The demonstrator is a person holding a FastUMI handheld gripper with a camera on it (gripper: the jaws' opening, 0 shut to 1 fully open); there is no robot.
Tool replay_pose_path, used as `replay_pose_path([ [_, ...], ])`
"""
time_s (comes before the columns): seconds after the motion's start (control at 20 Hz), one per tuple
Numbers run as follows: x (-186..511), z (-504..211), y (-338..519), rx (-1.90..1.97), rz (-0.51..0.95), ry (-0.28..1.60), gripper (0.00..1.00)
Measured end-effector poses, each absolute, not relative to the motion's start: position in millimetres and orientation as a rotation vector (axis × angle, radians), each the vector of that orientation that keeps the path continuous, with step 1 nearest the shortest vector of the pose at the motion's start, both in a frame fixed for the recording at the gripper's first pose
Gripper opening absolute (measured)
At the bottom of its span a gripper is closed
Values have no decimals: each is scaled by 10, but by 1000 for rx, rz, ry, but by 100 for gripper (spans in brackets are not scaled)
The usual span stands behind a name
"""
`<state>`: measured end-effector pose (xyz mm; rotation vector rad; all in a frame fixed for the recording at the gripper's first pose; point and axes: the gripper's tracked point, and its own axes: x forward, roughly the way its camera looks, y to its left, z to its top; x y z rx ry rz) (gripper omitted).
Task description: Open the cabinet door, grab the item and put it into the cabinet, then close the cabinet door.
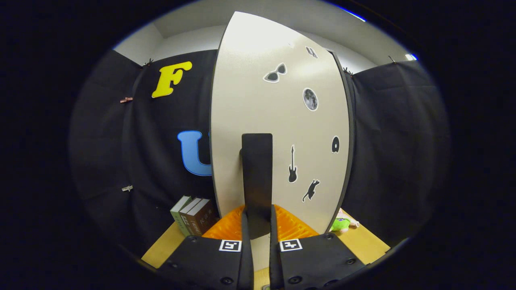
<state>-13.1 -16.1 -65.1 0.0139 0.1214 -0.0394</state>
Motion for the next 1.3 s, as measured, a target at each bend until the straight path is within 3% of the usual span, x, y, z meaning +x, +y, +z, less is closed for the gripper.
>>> replay_pose_path([
  [0.65,-1087,-551,-1283,46,167,106,19],
  [0.95,-1303,-523,-1826,25,181,112,18],
  [1.3,-1395,-485,-2416,25,70,87,18],
])
